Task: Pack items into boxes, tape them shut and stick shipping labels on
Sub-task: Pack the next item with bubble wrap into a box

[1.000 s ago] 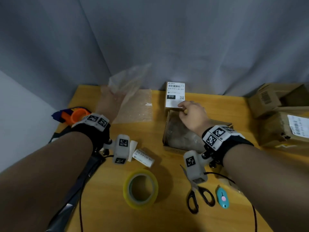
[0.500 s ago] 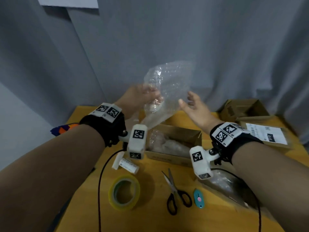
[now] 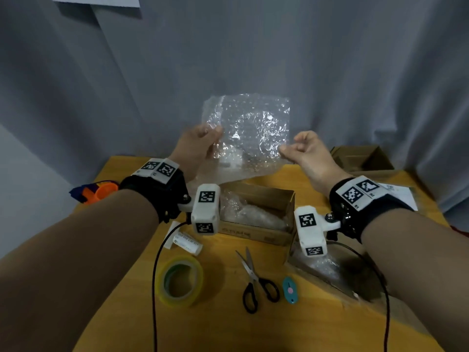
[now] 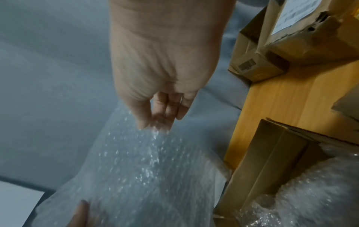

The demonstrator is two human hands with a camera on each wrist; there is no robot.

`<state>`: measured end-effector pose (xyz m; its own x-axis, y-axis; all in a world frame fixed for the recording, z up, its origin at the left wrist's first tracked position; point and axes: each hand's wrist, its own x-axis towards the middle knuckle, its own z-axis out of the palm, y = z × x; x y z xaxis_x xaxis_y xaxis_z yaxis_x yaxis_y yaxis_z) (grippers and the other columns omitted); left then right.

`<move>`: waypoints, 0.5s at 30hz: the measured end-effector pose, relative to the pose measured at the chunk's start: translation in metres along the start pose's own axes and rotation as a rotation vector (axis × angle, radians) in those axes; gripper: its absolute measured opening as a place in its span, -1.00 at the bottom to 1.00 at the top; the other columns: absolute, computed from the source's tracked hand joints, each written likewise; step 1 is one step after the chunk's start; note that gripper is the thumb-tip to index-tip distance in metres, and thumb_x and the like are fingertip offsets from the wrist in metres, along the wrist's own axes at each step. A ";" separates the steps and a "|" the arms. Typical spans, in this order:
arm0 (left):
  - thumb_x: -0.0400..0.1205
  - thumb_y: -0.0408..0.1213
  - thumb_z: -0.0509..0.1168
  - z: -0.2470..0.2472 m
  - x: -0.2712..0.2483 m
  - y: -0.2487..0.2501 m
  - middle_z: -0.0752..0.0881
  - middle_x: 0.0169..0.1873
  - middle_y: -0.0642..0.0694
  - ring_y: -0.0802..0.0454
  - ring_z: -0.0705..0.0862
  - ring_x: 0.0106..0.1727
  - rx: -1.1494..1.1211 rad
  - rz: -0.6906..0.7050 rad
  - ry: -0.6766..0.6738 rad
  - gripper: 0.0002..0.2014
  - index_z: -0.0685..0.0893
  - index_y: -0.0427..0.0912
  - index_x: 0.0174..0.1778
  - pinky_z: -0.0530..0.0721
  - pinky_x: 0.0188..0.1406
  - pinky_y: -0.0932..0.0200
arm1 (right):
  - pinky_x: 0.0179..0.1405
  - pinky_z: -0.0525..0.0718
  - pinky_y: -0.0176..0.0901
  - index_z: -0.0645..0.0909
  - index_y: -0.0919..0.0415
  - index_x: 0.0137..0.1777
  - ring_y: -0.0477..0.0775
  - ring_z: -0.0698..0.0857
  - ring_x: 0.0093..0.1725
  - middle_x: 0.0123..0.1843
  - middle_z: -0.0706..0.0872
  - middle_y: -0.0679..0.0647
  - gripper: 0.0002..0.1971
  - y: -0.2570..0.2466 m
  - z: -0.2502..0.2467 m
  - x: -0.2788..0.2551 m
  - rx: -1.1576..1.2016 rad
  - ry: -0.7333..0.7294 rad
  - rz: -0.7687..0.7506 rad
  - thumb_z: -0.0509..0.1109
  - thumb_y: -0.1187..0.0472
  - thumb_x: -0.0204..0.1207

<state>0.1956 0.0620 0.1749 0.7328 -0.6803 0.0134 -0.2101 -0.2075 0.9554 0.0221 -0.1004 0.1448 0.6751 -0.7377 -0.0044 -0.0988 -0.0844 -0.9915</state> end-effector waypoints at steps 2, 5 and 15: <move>0.68 -0.16 0.27 -0.002 0.000 0.000 0.57 -0.61 0.09 0.24 0.49 -0.57 -0.041 -0.010 0.030 -0.75 0.59 -0.15 -0.30 0.52 -0.51 0.38 | -0.07 0.70 -0.05 0.35 0.05 -0.12 -0.05 0.63 -0.37 -0.36 0.56 0.01 -0.74 -0.003 0.006 0.002 -0.011 -0.004 -0.015 0.36 0.37 0.59; 0.69 -0.24 0.27 -0.002 -0.004 0.003 0.67 -0.44 0.06 0.26 0.59 -0.55 -0.177 -0.043 0.082 -0.84 0.51 -0.17 0.14 0.56 -0.50 0.32 | -0.23 0.68 0.11 0.34 0.05 -0.19 0.05 0.53 -0.41 -0.33 0.50 0.07 -0.72 -0.004 0.012 0.005 -0.057 0.083 -0.040 0.17 0.45 0.64; 0.57 -0.29 0.42 0.009 -0.005 0.004 0.46 0.42 -0.13 0.04 0.47 0.38 0.255 -0.011 -0.277 -0.27 0.22 -0.15 0.63 0.43 0.20 0.27 | -0.04 0.69 -0.19 0.46 0.36 0.43 -0.01 0.64 -0.15 -0.01 0.60 0.10 -0.59 -0.007 0.002 0.014 -0.150 0.018 0.042 0.36 0.29 0.61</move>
<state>0.1854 0.0587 0.1762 0.5401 -0.8343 -0.1105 -0.3834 -0.3608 0.8502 0.0337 -0.1082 0.1514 0.6551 -0.7544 -0.0420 -0.2357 -0.1512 -0.9600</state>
